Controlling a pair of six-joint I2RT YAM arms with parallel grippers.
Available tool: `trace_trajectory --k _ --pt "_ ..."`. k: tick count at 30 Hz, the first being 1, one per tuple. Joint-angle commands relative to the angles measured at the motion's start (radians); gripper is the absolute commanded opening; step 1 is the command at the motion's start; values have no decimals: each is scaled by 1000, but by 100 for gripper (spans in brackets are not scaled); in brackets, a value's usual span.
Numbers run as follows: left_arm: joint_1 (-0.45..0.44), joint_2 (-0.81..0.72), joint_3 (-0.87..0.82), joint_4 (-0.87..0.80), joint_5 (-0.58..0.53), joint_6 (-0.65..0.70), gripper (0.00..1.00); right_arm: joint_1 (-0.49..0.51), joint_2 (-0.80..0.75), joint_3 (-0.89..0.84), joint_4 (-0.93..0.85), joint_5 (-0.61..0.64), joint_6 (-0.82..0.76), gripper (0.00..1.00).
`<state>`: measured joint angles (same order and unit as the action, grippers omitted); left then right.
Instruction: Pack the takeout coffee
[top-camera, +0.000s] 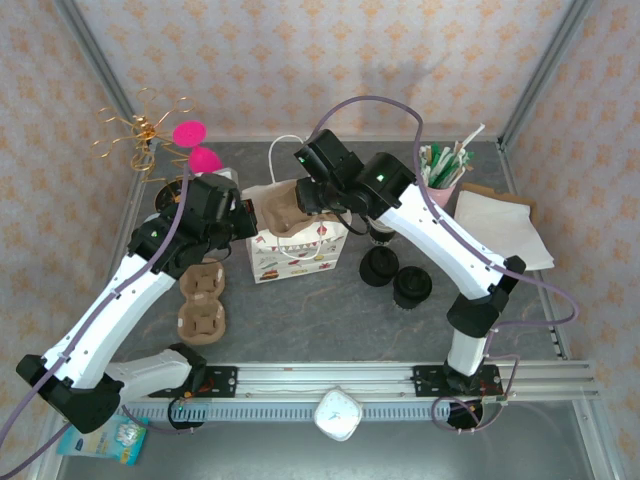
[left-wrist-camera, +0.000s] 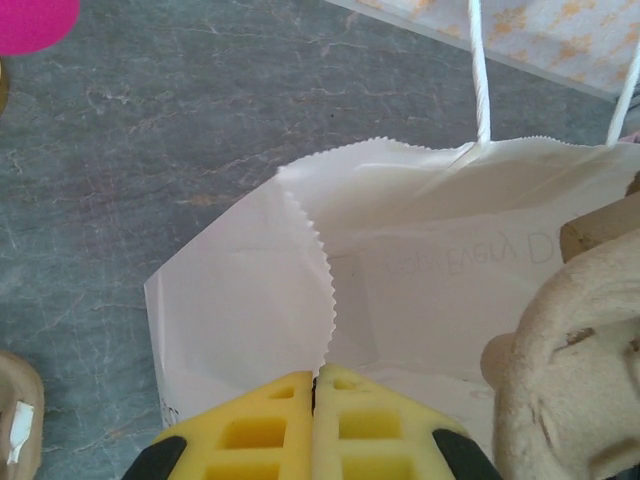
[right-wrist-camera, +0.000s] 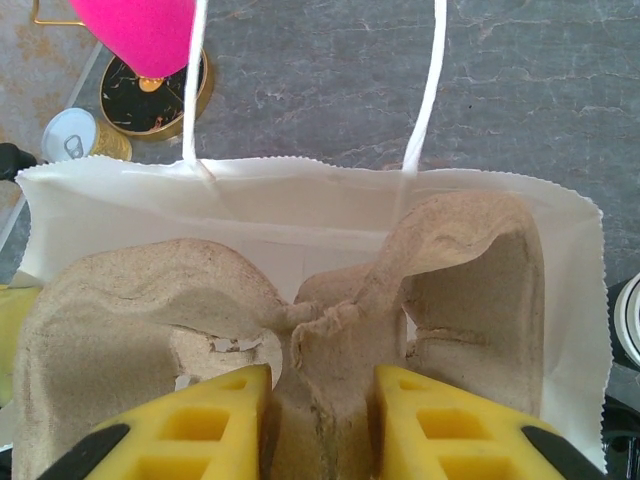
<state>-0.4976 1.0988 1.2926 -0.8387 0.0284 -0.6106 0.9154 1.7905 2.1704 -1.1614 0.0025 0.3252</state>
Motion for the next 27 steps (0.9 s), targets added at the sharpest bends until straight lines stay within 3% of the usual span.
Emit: trace_trajectory --k 1,13,22,27 --pt "-7 -21 -10 40 31 -31 2 0 8 40 -26 -1 6 28" --pt "-22 -76 -71 70 60 -62 2 -1 78 177 -47 25 47 29" --pt "-22 -85 -77 79 48 -69 2 0 77 62 -33 -11 48 28" --pt "-23 -93 -83 82 36 -74 2 0 64 25 -58 56 52 28"
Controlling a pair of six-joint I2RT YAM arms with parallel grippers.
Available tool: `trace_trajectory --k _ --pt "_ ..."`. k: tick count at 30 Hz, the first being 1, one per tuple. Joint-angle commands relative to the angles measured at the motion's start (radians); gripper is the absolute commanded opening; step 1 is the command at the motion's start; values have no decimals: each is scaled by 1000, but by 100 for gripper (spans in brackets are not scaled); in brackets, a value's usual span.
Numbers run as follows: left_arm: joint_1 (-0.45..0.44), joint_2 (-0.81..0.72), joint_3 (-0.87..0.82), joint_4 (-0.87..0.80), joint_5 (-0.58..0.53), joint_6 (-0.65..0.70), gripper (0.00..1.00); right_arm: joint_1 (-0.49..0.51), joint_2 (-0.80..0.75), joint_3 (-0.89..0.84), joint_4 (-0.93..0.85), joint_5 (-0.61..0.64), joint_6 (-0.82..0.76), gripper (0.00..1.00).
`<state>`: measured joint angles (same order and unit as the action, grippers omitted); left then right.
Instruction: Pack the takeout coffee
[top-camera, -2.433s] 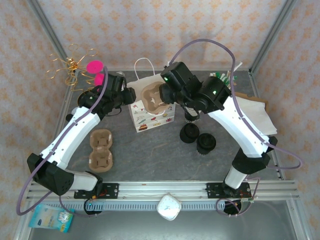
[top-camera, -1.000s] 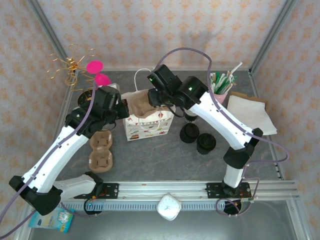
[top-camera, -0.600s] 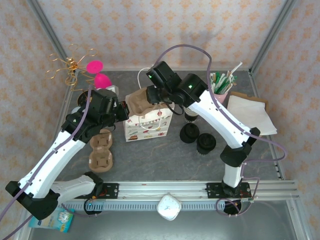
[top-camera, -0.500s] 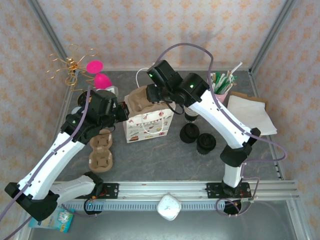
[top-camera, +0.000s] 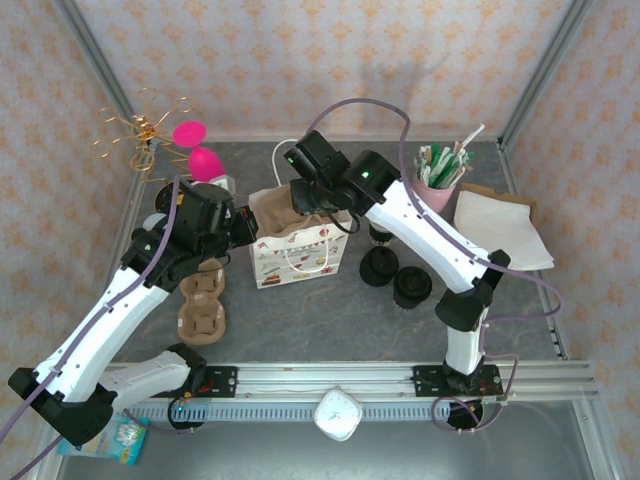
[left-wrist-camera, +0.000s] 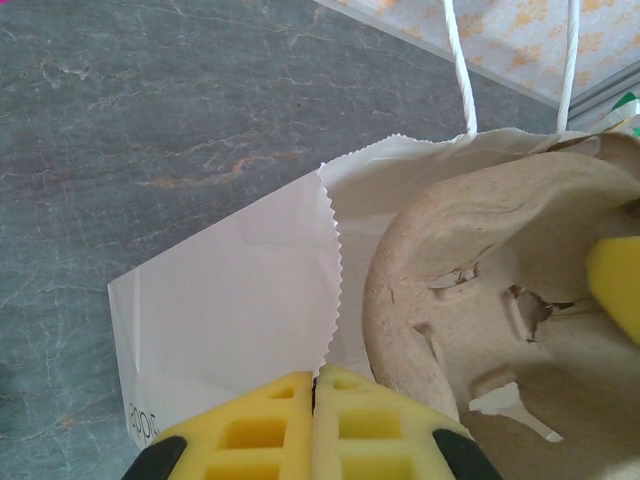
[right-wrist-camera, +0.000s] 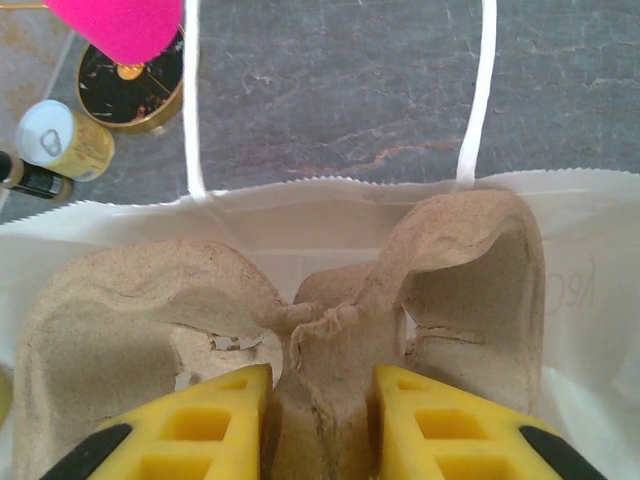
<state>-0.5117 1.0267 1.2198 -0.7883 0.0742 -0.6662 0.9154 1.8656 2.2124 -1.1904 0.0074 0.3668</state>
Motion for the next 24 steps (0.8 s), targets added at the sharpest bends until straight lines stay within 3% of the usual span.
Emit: trace_trajectory --k 1,6,17,24 --pt "-9 -18 -8 33 -7 -18 3 2 -15 -30 -20 51 11 28" --pt "-11 -13 -13 61 61 -16 2 3 4 -38 26 25 22 27" --pt "-13 -36 -19 36 71 21 3 -13 28 41 111 26 65 28" --pt "-13 -37 -28 41 79 28 3 -15 29 -27 140 -12 71 27"
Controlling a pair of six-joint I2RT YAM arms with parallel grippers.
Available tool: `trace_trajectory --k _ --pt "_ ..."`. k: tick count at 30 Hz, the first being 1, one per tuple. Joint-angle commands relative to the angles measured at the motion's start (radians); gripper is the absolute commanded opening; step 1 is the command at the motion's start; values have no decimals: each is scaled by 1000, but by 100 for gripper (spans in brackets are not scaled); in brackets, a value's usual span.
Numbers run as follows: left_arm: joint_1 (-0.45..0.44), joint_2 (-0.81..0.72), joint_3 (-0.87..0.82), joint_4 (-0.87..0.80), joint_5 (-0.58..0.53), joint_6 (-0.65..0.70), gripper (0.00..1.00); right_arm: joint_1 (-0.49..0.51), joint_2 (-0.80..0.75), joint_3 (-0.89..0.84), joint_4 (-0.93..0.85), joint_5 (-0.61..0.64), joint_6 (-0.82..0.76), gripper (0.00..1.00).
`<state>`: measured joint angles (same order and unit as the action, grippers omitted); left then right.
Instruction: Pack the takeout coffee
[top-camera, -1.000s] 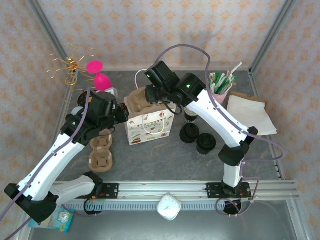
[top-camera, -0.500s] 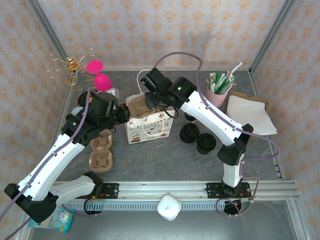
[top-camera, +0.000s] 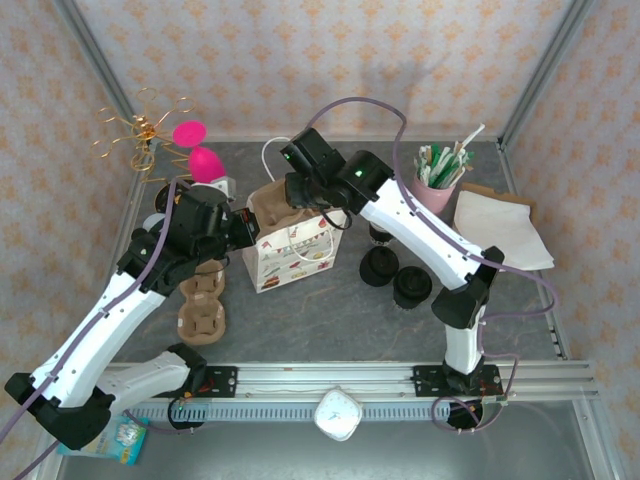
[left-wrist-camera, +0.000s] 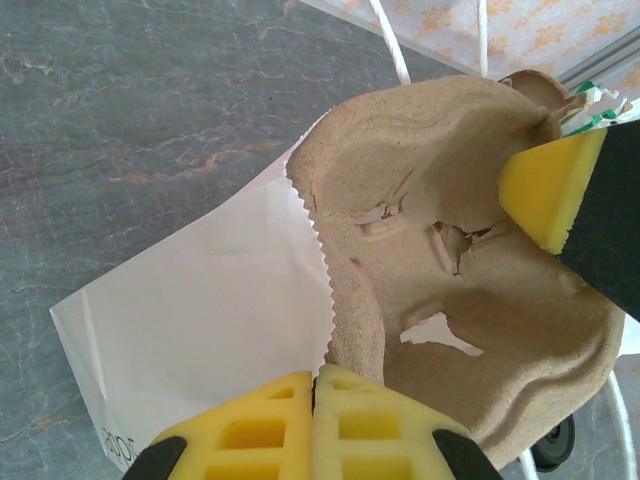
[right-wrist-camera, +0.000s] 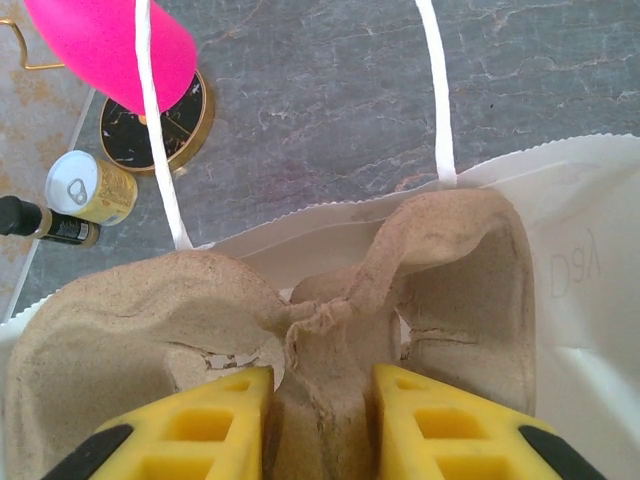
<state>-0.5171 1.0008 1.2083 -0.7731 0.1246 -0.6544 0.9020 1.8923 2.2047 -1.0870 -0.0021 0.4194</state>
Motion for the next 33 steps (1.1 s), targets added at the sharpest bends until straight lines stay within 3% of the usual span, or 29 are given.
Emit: trace_trajectory --k 1,12,22,33 --pt "-8 -11 -16 26 28 15 3 -2 5 -30 34 5 10 27" --pt "-8 -14 -24 26 31 15 3 -3 38 -1 -30 144 -30 27" --pt "-8 -7 -18 -16 -24 24 7 -3 18 -9 -59 173 -37 27" --pt "-8 -3 -47 27 3 38 10 -3 39 27 -53 99 -54 27"
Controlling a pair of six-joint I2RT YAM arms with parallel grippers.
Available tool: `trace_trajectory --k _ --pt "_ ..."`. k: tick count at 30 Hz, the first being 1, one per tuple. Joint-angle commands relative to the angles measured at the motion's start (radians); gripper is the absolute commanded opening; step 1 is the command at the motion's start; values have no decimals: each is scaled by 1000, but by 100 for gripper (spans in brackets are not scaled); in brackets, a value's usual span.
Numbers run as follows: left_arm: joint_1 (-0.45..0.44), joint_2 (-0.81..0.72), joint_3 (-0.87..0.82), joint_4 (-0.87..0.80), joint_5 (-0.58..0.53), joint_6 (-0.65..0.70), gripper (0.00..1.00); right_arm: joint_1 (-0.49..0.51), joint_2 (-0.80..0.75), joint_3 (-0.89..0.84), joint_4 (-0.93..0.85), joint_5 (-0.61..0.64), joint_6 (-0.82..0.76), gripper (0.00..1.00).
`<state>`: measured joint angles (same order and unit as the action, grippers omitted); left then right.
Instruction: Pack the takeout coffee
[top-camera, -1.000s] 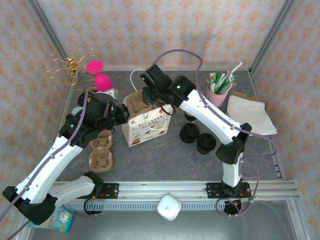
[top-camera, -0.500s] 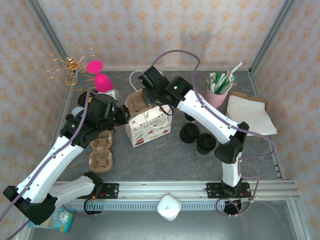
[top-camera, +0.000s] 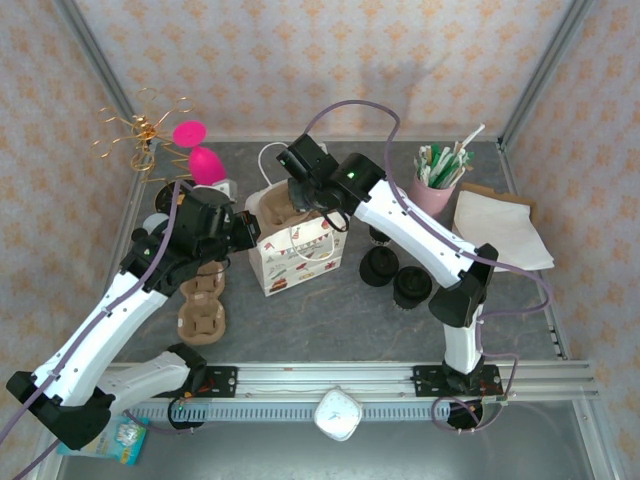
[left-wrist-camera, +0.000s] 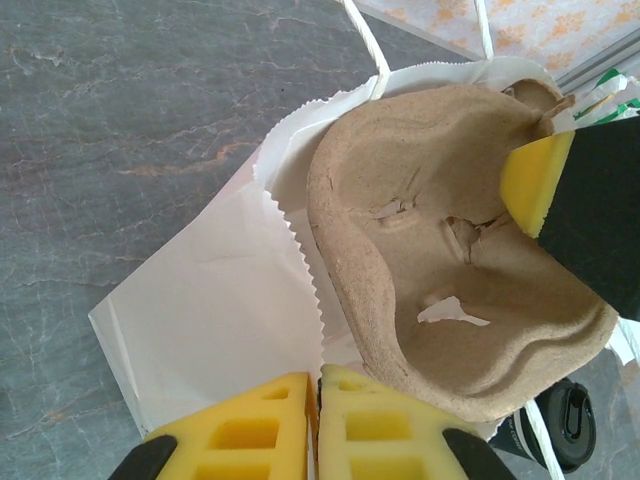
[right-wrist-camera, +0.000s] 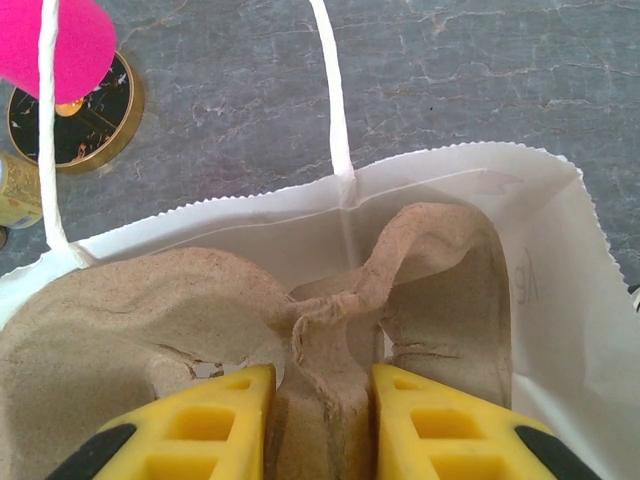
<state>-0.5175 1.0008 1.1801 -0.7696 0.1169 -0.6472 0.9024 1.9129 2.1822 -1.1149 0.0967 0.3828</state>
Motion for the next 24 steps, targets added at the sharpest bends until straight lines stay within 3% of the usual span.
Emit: trace_trajectory --k 1,8,17,24 --pt "-7 -6 -25 34 27 35 10 -4 24 66 -20 -7 -15 27" --pt "-7 -8 -51 39 62 90 9 -14 53 133 -13 -9 -2 28" --pt "-7 -11 -49 74 106 93 9 -14 54 39 -10 6 -13 27" --pt "-8 -9 -40 60 75 95 9 1 80 62 -59 -1 -28 26"
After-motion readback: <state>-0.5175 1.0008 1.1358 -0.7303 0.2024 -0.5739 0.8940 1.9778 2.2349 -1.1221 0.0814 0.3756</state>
